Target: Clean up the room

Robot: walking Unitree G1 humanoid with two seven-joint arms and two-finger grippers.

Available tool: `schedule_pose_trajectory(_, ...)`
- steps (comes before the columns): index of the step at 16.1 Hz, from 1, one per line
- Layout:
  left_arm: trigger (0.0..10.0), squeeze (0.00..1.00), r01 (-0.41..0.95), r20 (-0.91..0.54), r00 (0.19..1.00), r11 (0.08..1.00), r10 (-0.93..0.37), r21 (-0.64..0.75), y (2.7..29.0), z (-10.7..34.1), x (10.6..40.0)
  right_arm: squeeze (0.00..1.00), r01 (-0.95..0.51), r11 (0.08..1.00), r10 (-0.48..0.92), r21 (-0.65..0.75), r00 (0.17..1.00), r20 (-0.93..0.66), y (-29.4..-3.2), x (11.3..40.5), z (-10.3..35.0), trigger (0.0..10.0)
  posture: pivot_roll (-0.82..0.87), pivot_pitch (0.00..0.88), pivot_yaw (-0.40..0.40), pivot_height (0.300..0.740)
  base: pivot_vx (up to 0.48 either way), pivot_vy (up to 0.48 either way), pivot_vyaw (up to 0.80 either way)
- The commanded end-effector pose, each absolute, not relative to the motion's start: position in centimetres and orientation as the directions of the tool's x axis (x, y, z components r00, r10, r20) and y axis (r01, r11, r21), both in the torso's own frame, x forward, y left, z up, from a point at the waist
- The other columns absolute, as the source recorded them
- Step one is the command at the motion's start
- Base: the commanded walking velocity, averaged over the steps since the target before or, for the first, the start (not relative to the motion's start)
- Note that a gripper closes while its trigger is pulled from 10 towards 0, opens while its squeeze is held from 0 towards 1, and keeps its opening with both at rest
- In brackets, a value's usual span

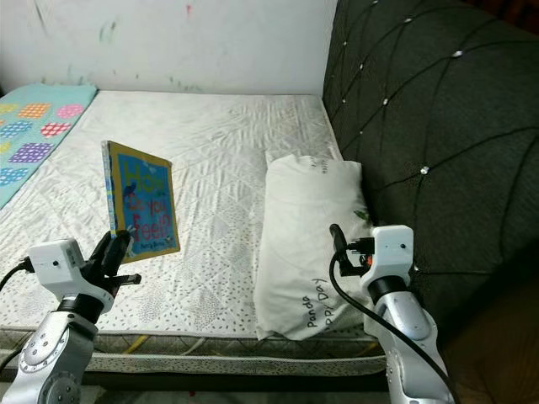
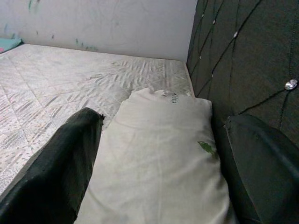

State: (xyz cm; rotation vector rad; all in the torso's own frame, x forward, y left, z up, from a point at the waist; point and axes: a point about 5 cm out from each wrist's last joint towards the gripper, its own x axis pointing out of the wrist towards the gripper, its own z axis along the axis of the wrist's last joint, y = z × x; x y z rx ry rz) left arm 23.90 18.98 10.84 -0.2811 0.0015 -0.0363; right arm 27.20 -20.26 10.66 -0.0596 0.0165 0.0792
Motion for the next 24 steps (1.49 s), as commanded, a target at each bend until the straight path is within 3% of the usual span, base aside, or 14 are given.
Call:
schedule_pose_trajectory(1,10.0,0.00,0.030,0.043,0.999,0.957,-0.018,-0.290,19.3,11.8,24.2,0.00,-0.078,0.995,0.077,-0.059,0.997,-0.012,-20.4,27.2,11.0,10.0,-0.09,0.000,-0.003,0.740,0.000,0.000,0.00)
schedule_pose_trajectory(6,10.0,0.00,0.034,0.045,0.999,0.953,-0.022,-0.300,19.1,11.9,24.3,0.00,-0.075,0.995,0.075,-0.065,0.997,-0.013,-20.5,27.4,11.2,10.0,-0.09,0.000,-0.008,0.740,0.000,0.053,0.00)
schedule_pose_trajectory(16,10.0,0.00,0.044,0.050,0.998,0.947,-0.030,-0.317,18.6,12.1,24.5,0.00,-0.069,0.995,0.068,-0.074,0.998,-0.008,-20.6,27.5,11.4,10.0,-0.09,0.000,-0.009,0.740,0.000,0.465,0.00)
schedule_pose_trajectory(24,10.0,0.00,0.109,0.097,0.992,0.939,-0.081,-0.328,18.1,12.7,24.5,0.00,-0.066,0.995,0.066,-0.073,0.998,-0.003,-20.6,27.8,11.6,10.0,-0.09,0.000,-0.008,0.740,0.000,0.000,-0.15)
